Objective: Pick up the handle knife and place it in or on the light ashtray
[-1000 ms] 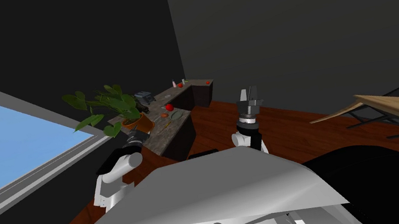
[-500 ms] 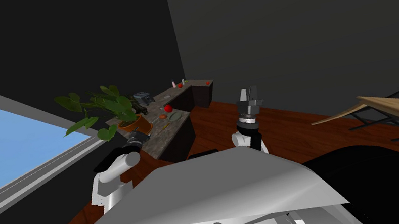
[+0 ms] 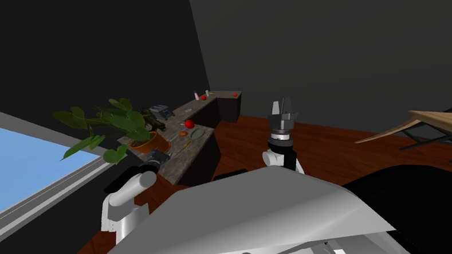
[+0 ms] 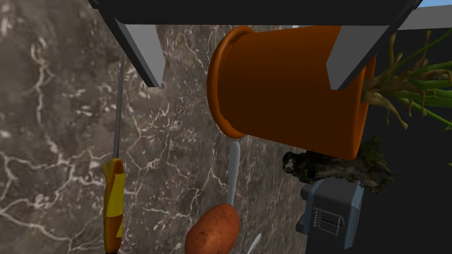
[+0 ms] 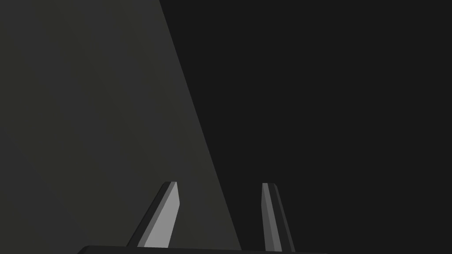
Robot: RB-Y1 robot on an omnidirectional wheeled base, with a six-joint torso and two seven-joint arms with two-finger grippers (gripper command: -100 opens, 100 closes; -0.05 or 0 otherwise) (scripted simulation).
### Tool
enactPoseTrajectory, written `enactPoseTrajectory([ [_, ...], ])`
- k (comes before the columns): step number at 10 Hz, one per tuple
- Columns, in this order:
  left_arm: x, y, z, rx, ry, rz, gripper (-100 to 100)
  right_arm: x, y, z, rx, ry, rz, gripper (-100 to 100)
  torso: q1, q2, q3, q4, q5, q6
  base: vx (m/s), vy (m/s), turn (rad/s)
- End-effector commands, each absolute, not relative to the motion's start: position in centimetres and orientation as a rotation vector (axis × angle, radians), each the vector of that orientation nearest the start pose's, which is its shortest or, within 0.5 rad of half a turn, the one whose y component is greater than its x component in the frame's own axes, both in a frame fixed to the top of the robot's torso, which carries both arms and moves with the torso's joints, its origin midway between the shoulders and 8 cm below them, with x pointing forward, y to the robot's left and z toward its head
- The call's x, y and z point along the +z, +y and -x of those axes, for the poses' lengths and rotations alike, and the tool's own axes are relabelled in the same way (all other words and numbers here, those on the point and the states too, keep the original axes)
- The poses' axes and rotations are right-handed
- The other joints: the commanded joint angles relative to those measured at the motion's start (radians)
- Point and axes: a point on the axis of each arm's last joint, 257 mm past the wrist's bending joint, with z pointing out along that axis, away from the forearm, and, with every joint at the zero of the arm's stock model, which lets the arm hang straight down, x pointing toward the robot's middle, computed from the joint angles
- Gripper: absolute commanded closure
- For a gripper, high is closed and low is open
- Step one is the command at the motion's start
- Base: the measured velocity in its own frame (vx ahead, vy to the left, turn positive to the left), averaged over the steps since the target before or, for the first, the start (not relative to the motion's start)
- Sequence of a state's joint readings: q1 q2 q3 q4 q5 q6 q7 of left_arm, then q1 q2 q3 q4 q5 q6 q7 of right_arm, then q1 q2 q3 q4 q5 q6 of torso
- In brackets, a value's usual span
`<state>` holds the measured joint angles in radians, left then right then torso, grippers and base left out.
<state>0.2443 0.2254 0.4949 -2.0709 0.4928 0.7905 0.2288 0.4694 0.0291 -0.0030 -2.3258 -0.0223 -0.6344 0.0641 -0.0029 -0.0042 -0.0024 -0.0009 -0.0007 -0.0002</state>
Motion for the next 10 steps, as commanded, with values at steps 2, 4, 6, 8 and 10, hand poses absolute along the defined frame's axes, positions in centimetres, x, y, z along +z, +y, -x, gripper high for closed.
enactPoseTrajectory([
  [2, -22.7, 47.0, -40.6, -1.024, 0.946, 1.978, -100, 7.6, -27.7, -30.8, 1.301, 0.440, -0.504, 0, 0.000, 0.000, 0.000, 0.000, 0.000, 0.000, 0.042, -0.027, 0.012],
  [4, -23.6, 47.3, -40.3, -0.997, 0.957, 2.035, -100, 7.6, -27.7, -30.8, 1.301, 0.440, -0.504, 0, 0.001, 0.001, 0.000, 0.000, 0.000, 0.000, 0.060, -0.035, 0.023],
  [6, -24.2, 47.7, -40.1, -0.975, 0.962, 2.077, -100, 7.6, -27.7, -30.8, 1.301, 0.440, -0.504, 0, 0.002, 0.002, 0.001, 0.000, 0.000, 0.000, 0.041, -0.029, 0.016],
  [8, -24.8, 47.4, -39.7, -0.957, 0.978, 2.103, -100, 7.6, -27.7, -30.8, 1.301, 0.440, -0.504, 0, 0.000, 0.000, 0.000, 0.000, 0.000, 0.000, 0.053, -0.033, 0.013],
  [10, -25.7, 47.6, -39.2, -0.921, 0.993, 2.158, -100, 7.6, -27.7, -30.8, 1.301, 0.440, -0.504, 0, 0.001, 0.001, 0.000, 0.000, 0.000, 0.000, 0.060, -0.034, 0.030],
])
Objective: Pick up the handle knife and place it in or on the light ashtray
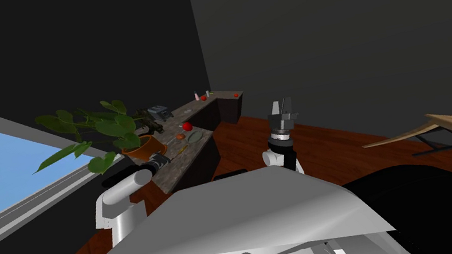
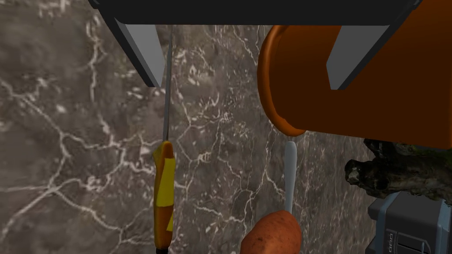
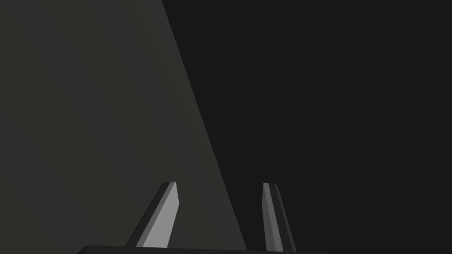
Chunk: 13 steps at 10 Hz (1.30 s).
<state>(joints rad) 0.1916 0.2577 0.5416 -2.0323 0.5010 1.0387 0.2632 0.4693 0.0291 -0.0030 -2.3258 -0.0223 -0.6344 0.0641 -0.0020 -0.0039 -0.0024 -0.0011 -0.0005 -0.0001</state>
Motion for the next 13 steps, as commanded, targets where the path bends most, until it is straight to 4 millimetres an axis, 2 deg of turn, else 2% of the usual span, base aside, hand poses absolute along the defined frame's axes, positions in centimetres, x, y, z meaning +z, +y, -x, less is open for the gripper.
enactPoseTrajectory([
  [1, -25.8, 48.1, -39.2, -0.904, 0.991, 2.180, -100, 7.6, -27.7, -30.8, 1.301, 0.440, -0.504, 0, 0.000, 0.000, 0.000, 0.000, 0.000, 0.000, 0.079, -0.040, 0.044],
  [7, -28.1, 48.1, -37.4, -0.790, 1.047, 2.313, -100, 7.6, -27.7, -30.8, 1.301, 0.440, -0.504, 0, 0.000, -0.001, 0.000, 0.000, 0.000, 0.000, 0.068, -0.037, 0.029],
  [13, -29.4, 48.7, -35.7, -0.660, 1.088, 2.417, -100, 7.6, -27.7, -30.8, 1.301, 0.440, -0.504, 0, 0.001, 0.000, 0.000, 0.000, 0.000, 0.000, 0.066, -0.034, 0.035],
])
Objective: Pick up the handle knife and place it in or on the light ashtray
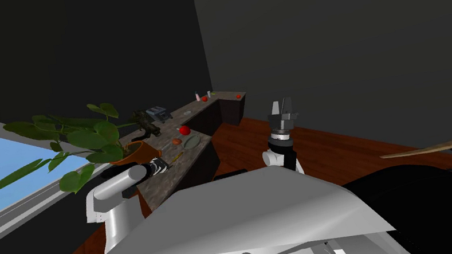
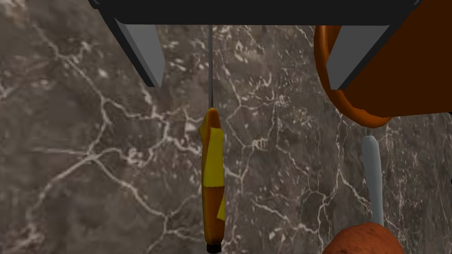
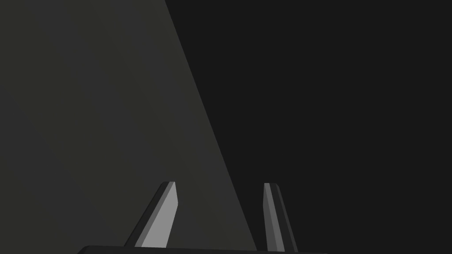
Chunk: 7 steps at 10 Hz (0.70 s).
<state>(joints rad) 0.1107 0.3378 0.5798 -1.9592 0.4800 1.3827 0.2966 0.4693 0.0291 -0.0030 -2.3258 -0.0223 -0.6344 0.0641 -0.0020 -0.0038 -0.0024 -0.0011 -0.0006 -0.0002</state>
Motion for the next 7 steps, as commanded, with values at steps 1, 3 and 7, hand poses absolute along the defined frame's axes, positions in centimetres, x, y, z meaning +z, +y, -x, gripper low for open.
enactPoseTrajectory([
  [1, -29.7, 48.5, -35.3, -0.642, 1.098, 2.437, -100, 7.6, -27.7, -30.8, 1.301, 0.440, -0.504, 0, 0.000, 0.000, 0.000, 0.000, 0.000, 0.000, 0.062, -0.034, 0.032],
  [3, -30.1, 48.6, -34.6, -0.592, 1.113, 2.471, -100, 7.6, -27.7, -30.8, 1.301, 0.440, -0.504, 0, 0.001, -0.001, -0.001, 0.000, 0.000, 0.000, 0.073, -0.033, 0.045],
  [7, -30.7, 48.9, -33.3, -0.497, 1.138, 2.527, -100, 7.6, -27.7, -30.8, 1.301, 0.440, -0.504, 0, 0.001, -0.001, 0.000, 0.000, 0.000, 0.000, 0.068, -0.033, 0.040],
])
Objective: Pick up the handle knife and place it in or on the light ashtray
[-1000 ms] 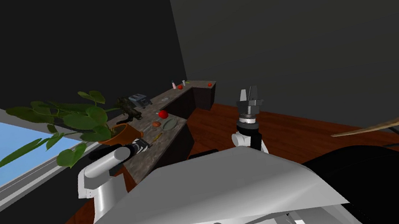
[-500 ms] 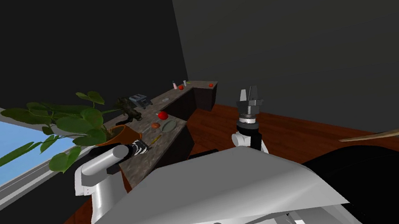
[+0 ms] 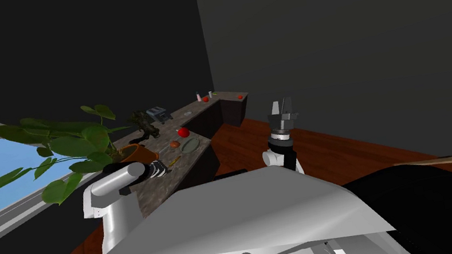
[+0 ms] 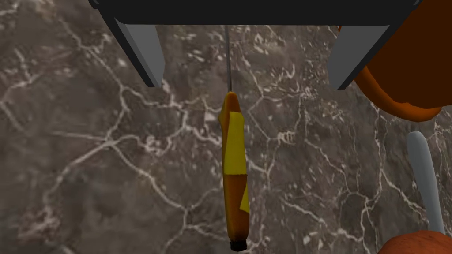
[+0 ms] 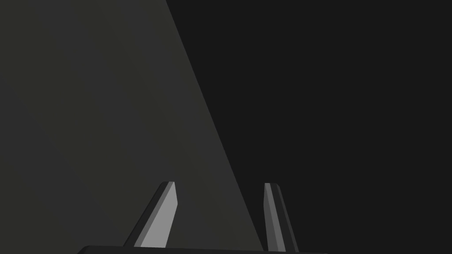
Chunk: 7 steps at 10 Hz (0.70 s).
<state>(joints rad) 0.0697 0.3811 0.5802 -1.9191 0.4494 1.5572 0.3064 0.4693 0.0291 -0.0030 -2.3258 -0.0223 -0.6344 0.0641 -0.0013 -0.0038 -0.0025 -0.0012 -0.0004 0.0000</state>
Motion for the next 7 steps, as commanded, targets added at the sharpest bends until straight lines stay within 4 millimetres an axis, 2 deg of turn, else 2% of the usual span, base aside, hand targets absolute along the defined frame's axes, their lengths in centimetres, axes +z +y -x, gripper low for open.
enactPoseTrajectory([
  [1, -31.0, 49.0, -32.7, -0.452, 1.149, 2.550, -100, 7.6, -27.7, -30.8, 1.301, 0.440, -0.504, 0, 0.000, 0.000, 0.000, 0.000, 0.000, 0.000, 0.061, -0.036, 0.043],
  [7, -31.4, 49.6, -30.7, -0.288, 1.182, 2.612, -100, 7.6, -27.7, -30.8, 1.301, 0.440, -0.504, 0, 0.000, 0.000, 0.000, 0.000, 0.000, 0.000, 0.071, -0.032, 0.050],
])
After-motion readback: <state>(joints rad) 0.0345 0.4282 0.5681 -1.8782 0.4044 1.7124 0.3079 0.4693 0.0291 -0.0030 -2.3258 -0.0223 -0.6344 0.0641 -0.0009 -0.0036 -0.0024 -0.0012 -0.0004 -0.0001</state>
